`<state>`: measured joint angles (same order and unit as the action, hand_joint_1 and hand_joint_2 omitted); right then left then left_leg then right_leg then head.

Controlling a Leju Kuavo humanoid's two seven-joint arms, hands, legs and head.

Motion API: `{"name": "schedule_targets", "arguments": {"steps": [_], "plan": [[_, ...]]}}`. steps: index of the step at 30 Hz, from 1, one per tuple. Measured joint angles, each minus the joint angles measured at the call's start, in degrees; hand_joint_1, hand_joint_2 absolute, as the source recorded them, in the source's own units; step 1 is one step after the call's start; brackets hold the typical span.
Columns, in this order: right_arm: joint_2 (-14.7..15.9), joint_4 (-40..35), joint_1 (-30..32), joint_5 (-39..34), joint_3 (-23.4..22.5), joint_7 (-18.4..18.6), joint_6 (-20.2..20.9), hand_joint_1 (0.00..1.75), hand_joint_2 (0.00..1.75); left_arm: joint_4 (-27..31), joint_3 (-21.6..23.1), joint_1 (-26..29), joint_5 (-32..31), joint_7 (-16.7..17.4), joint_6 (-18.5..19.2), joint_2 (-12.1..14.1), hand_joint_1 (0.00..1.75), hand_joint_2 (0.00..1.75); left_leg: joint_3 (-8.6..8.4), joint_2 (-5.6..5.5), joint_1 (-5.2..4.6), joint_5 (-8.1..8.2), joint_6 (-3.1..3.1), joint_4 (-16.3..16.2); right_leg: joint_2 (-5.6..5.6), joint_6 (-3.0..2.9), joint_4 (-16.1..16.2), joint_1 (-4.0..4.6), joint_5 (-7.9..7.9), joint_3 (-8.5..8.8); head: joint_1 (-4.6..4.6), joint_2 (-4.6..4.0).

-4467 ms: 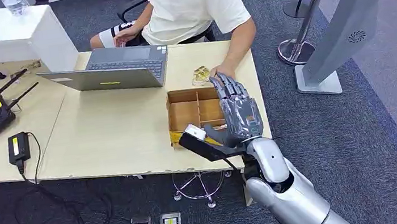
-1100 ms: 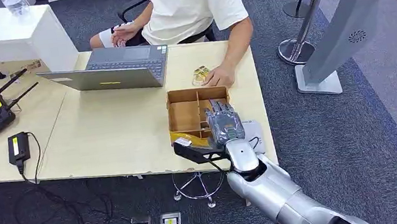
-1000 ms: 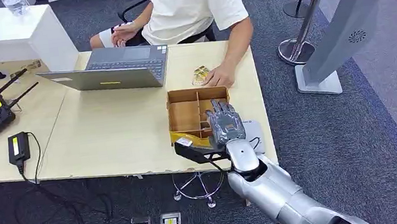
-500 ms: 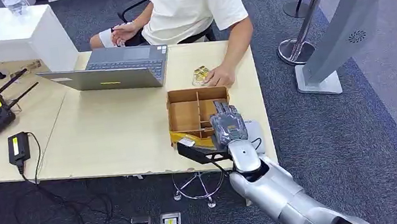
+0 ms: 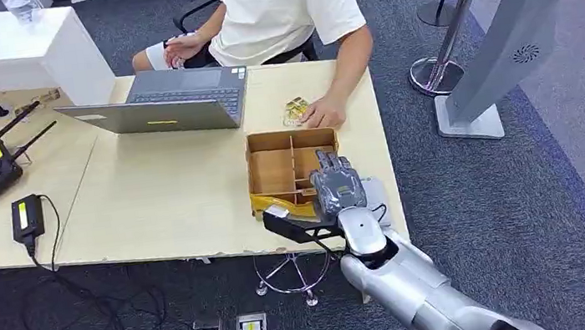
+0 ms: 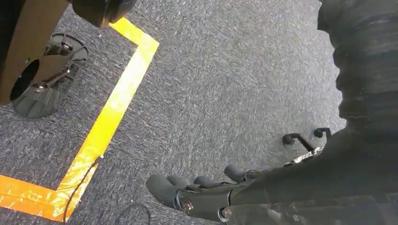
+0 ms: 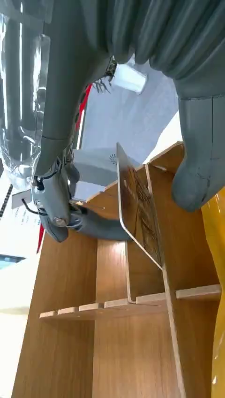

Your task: Pass the card to the sensor for recognition and then transmit it.

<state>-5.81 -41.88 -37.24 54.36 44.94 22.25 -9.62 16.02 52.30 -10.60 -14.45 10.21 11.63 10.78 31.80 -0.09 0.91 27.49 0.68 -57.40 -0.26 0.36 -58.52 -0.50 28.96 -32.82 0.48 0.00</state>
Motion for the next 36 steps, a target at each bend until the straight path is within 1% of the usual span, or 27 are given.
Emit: {"name": "schedule_targets", "arguments": {"steps": [1, 4, 5, 6, 9, 13, 16, 17, 18, 19, 20, 22, 24, 25, 26, 27, 29, 33, 34, 36], "plan": [[0.00, -0.07, 0.03, 0.02, 0.00, 0.00, 0.02, 0.73, 1.75, 0.02, -0.02, 0.00, -0.02, 0.00, 0.00, 0.00, 0.00, 1.75, 0.00, 0.00, 0.00, 0.00, 0.00, 0.00, 0.00, 0.00, 0.00, 0.00, 0.00, 0.00, 0.00, 0.00], [-0.02, -0.17, 0.12, 0.13, 0.02, -0.04, 0.02, 0.72, 1.75, 0.02, -0.17, 0.00, -0.09, 0.00, 0.02, -0.02, 0.00, 1.75, 0.00, 0.00, 0.00, 0.00, 0.00, 0.00, 0.00, 0.00, 0.00, 0.00, 0.00, 0.00, 0.00, 0.00], [0.00, -0.22, 0.14, 0.13, 0.02, -0.04, 0.02, 0.73, 1.75, 0.02, -0.28, 0.00, -0.11, 0.00, 0.02, -0.02, 0.00, 1.75, 0.00, 0.00, 0.00, 0.00, 0.00, 0.00, 0.00, 0.00, 0.00, 0.00, 0.00, 0.00, 0.00, 0.00], [-0.02, -0.31, 0.16, 0.13, 0.02, -0.04, 0.02, 0.70, 1.75, 0.02, -0.50, 0.00, -0.11, 0.00, 0.02, -0.04, 0.00, 1.75, 0.00, 0.00, 0.00, 0.00, 0.00, 0.00, 0.00, 0.00, 0.00, 0.00, 0.00, 0.00, 0.00, 0.00], [-0.02, -0.57, 0.20, 0.13, 0.02, -0.04, 0.04, 0.70, 1.75, 0.02, -0.55, 0.00, -0.13, 0.00, 0.02, -0.07, 0.00, 1.75, 0.00, 0.00, 0.00, 0.00, 0.00, 0.00, 0.00, 0.00, 0.00, 0.00, 0.00, 0.00, -0.02, 0.00], [-0.11, -0.57, 0.21, 0.13, 0.02, -0.22, 0.07, 0.75, 1.75, 0.02, -0.68, 0.00, -0.20, 0.00, 0.18, -0.11, 0.00, 1.75, 0.00, 0.00, 0.00, 0.00, 0.00, 0.00, 0.00, 0.00, 0.00, 0.00, 0.00, 0.01, 0.00, 0.00], [-0.18, -0.59, 0.21, 0.13, 0.04, -0.35, 0.02, 0.93, 1.75, 0.02, -0.92, 0.00, -0.20, 0.02, 0.30, -0.15, 0.00, 1.75, 0.00, 0.00, 0.00, 0.00, 0.00, 0.00, -0.01, 0.00, 0.00, 0.00, 0.00, 0.01, 0.00, 0.00], [-0.24, -0.65, 0.20, 0.13, 0.04, -0.37, 0.02, 1.20, 1.75, 0.02, -0.94, 0.00, -0.20, 0.02, 0.33, -0.15, 0.00, 1.75, 0.01, 0.00, 0.00, 0.00, 0.00, 0.00, 0.00, 0.00, 0.00, 0.00, 0.00, 0.01, 0.00, 0.00], [-0.31, -0.72, 0.20, 0.13, 0.04, -0.44, 0.02, 1.20, 1.75, 0.02, -0.96, 0.00, -0.20, 0.02, 0.37, -0.15, 0.00, 1.75, 0.00, 0.00, 0.00, 0.00, 0.00, 0.00, 0.00, 0.00, 0.00, 0.00, 0.00, 0.01, 0.00, 0.00], [-0.37, -0.91, 0.20, 0.13, 0.04, -0.55, 0.02, 1.55, 1.75, 0.02, -0.98, 0.00, -0.20, 0.02, 0.37, -0.17, 0.00, 1.75, 0.00, 0.00, 0.00, 0.00, 0.00, 0.00, 0.00, 0.00, 0.00, 0.00, 0.00, 0.01, -0.02, 0.00], [-0.46, -1.00, 0.18, 0.13, 0.04, -0.63, 0.02, 1.57, 1.75, 0.02, -1.01, 0.00, -0.20, 0.02, 0.37, -0.20, 0.00, 1.75, 0.00, 0.00, 0.00, 0.00, 0.00, 0.00, 0.00, 0.00, 0.00, 0.00, 0.00, 0.01, 0.00, 0.00], [-0.61, -1.05, 0.09, 0.13, 0.04, -0.68, 0.02, 1.55, 1.75, 0.02, -1.14, 0.00, -0.17, 0.02, 0.37, -0.24, 0.00, 1.75, 0.00, 0.00, 0.00, 0.00, 0.00, 0.00, -0.01, 0.00, 0.00, 0.00, 0.00, 0.01, 0.00, 0.00], [-0.68, -1.11, -0.18, 0.13, 0.04, -0.87, 0.00, 1.59, 1.75, 0.02, -1.33, 0.01, -0.15, 0.02, 0.37, -0.24, 0.00, 1.75, 0.01, -0.01, 0.00, 0.00, 0.00, 0.00, -0.01, 0.00, 0.00, 0.00, 0.00, 0.02, 0.00, 0.00], [-0.79, -1.18, -0.26, 0.13, 0.04, -1.14, -0.02, 1.54, 1.75, 0.02, -1.36, 0.01, -0.09, 0.02, 0.37, -0.24, 0.00, 1.75, 0.00, 0.00, 0.00, 0.00, 0.00, 0.01, 0.00, 0.00, -0.01, 0.00, 0.00, 0.02, 0.00, 0.00], [-0.90, -1.22, -0.26, 0.13, 0.04, -1.31, -0.02, 1.45, 1.75, 0.02, -1.36, 0.01, -0.02, 0.02, 0.37, -0.24, 0.00, 1.75, 0.00, 0.00, 0.00, 0.00, 0.00, 0.00, 0.00, 0.00, -0.01, 0.00, 0.00, 0.01, 0.00, 0.00], [-1.07, -1.25, -0.26, 0.13, 0.04, -1.36, -0.02, 1.47, 1.75, 0.02, -1.38, 0.01, 0.00, 0.02, 0.37, -0.24, 0.00, 1.75, 0.00, 0.00, 0.00, 0.00, 0.00, 0.00, 0.00, 0.00, -0.01, 0.00, 0.00, 0.01, -0.02, 0.00], [-1.27, -1.42, -0.27, -0.22, 0.06, -1.75, 0.00, 1.41, 1.75, 0.02, -1.42, 0.03, 0.02, 0.02, 0.37, -0.24, 0.00, 1.75, 0.01, -0.01, 0.00, 0.00, 0.00, 0.00, -0.02, 0.00, -0.01, 0.00, 0.00, 0.02, 0.00, 0.00], [-1.79, -1.68, -0.32, -0.92, 0.06, -2.69, -0.07, 1.43, 1.75, 0.02, -1.51, 0.09, 0.09, 0.04, 0.33, -0.24, 0.00, 1.75, 0.01, 0.00, 0.00, 0.00, 0.00, 0.01, -0.01, 0.00, -0.01, 0.00, 0.00, 0.02, 0.00, 0.00], [-1.90, -1.97, -0.34, -0.96, 0.06, -2.73, -0.11, 1.38, 1.75, 0.02, -1.53, 0.13, 0.11, 0.04, 0.28, -0.24, 0.00, 1.75, 0.01, -0.01, 0.00, 0.00, 0.00, 0.01, -0.01, 0.00, -0.01, 0.00, 0.00, 0.01, 0.00, 0.00], [-2.10, -2.60, -0.50, -0.96, 0.09, -2.86, -0.15, 1.34, 1.75, 0.02, -1.62, 0.20, 0.15, 0.04, 0.24, -0.24, 0.00, 1.75, 0.01, -0.01, 0.00, 0.00, 0.00, 0.01, -0.01, 0.00, -0.01, 0.00, 0.00, 0.01, -0.02, 0.00]]}}
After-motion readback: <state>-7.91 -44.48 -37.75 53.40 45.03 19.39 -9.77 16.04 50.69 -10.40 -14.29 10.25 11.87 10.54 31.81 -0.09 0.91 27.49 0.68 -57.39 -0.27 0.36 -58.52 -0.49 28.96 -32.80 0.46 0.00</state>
